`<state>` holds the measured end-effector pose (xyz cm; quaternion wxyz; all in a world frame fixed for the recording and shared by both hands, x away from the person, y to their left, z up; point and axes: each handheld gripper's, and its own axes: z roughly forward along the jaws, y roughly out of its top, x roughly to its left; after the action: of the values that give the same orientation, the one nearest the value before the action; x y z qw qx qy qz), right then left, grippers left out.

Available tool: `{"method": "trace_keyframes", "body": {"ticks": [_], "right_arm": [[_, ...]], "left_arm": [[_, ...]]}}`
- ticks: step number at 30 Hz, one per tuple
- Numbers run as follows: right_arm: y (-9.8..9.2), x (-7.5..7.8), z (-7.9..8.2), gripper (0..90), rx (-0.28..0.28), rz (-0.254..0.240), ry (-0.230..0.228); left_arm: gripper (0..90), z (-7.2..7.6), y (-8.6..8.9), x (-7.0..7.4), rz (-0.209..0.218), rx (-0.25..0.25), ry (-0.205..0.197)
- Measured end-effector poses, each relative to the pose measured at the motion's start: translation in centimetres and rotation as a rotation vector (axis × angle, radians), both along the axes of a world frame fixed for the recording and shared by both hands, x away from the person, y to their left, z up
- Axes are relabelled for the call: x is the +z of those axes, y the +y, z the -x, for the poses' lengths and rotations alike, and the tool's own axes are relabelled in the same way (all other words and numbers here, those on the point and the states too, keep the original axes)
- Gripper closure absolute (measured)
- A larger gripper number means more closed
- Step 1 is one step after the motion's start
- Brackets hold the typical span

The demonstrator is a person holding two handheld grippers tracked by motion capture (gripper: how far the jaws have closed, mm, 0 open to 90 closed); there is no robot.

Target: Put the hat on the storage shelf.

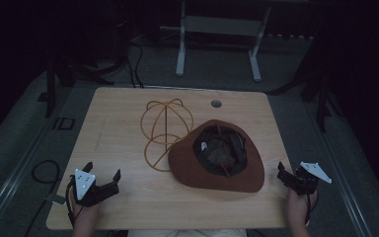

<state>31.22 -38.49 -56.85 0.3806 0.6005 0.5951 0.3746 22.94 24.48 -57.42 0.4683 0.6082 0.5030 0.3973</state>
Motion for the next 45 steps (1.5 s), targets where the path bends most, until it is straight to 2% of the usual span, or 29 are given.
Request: {"method": "trace_keyframes", "body": {"ticks": [5,12,15,19,21,22,24,27,32,36,38,40,42,45], "right_arm": [[0.2,0.0,0.0,12.5,0.002,0.011,0.022],[0.3,0.1,0.1,12.4,0.026,-0.018,0.07],[0.5,0.8,0.2,12.5,0.051,-0.031,0.066],[1.3,2.5,0.3,12.6,0.105,-0.04,0.062],[1.9,3.5,0.1,12.6,0.152,-0.044,0.074],[2.3,4.1,-0.2,12.5,0.182,-0.022,0.088],[3.1,5.0,-0.4,12.3,0.232,-0.011,0.069],[4.5,6.5,-1.3,12.0,0.301,0.012,0.087],[5.7,7.7,-2.5,12.0,0.352,0.013,0.095],[7.2,9.0,-4.2,12.0,0.427,0.005,0.093],[7.4,9.2,-4.4,12.0,0.434,0.001,0.092],[7.9,9.6,-5.1,12.0,0.465,-0.016,0.088],[8.3,10.0,-5.8,12.5,0.491,-0.012,0.091],[9.0,10.3,-6.9,12.7,0.493,0.01,0.092]], "left_arm": [[2.7,0.0,-0.1,0.0,0.002,-0.002,0.004],[2.7,0.0,-0.1,0.1,-0.005,-0.001,-0.001],[2.7,0.1,-0.1,0.1,0.0,0.002,-0.001],[2.7,0.0,-0.1,0.0,0.001,0.001,0.003],[2.7,0.0,-0.1,0.0,0.003,-0.003,0.004],[2.7,0.0,-0.2,0.0,0.005,-0.006,0.005],[2.7,0.0,-0.2,0.1,0.006,-0.009,0.005],[2.7,0.1,-0.2,0.1,0.005,-0.011,0.003],[2.6,0.1,-0.1,0.1,0.008,-0.013,0.004],[2.7,0.1,-0.1,0.1,0.011,-0.011,0.005],[2.7,0.0,-0.1,0.1,0.016,-0.012,0.008],[2.7,0.0,-0.1,0.1,0.017,-0.013,0.007],[2.7,0.0,-0.1,0.1,0.016,-0.012,0.008],[2.7,0.0,-0.1,0.1,0.018,-0.013,0.006]]}}
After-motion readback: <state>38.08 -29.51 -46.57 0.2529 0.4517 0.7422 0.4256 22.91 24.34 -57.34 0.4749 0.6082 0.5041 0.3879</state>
